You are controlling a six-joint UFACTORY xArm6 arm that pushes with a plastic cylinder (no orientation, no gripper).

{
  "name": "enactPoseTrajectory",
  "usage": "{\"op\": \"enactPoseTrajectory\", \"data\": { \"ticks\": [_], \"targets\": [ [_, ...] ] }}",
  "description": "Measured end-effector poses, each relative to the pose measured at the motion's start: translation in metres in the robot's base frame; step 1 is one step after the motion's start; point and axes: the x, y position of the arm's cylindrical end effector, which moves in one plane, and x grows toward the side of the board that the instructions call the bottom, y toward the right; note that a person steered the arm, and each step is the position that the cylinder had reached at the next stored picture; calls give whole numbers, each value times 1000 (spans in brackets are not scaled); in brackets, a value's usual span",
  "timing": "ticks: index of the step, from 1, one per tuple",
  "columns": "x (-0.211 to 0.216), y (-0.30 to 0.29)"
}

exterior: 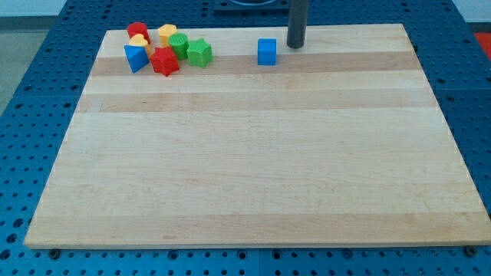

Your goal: Slide the blue cube to the green star

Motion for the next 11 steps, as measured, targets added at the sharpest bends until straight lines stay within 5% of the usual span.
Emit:
{"op": "enactPoseTrajectory", "data": {
  "ticks": [4, 11],
  "targets": [
    [26, -45],
    [-33, -148]
  ]
}}
